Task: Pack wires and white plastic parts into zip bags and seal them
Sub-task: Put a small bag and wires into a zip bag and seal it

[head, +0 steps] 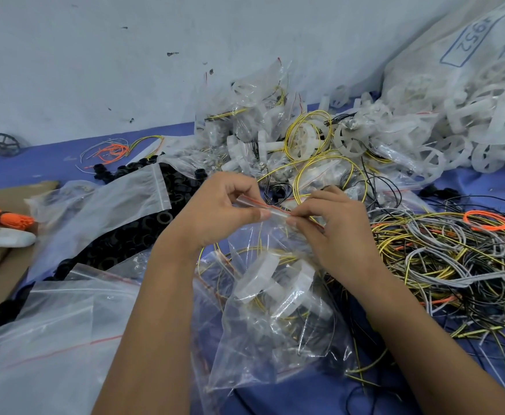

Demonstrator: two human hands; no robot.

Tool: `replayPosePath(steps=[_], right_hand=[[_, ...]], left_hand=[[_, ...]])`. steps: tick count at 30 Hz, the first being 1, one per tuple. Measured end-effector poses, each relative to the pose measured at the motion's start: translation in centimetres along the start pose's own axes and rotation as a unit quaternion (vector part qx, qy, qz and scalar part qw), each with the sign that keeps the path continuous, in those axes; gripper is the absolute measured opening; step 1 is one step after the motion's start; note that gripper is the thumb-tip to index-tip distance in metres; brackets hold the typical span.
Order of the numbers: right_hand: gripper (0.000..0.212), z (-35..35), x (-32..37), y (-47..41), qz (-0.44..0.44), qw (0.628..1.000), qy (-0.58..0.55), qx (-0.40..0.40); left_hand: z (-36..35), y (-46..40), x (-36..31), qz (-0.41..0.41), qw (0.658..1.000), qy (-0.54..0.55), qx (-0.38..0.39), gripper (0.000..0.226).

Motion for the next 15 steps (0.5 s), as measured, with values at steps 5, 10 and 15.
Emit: replayPosePath(steps=[5,10,15], right_hand=[[0.009,0.0,0.2,-0.1,-0.003,1.000,-0.003,0.001],[0.007,0.3,-0.4,-0.1,-0.016,1.000,0.015,-0.001],[0.011,0.5,-1.6,0.1,-0.046,0.999,0.016,0.017]], left_hand=[[0.7,0.2,0.4,0.006,0.999,0.024,-0.028,0.010],[0.9,0.3,0.5,-0.015,0.998,0.031,-0.049,0.014],[2.1,0.9,1.0,-0.024,0.992,0.083,-0.092,0.013]])
Point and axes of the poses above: each hand's wrist, its own y-axis away from the middle knuckle, its own z-axis out of the back of the hand, x = y × z, the point moved 2 cm from there along -y, towards the middle knuckle, and after that the axes turned 12 degrees about y, right-handed, at the moved point
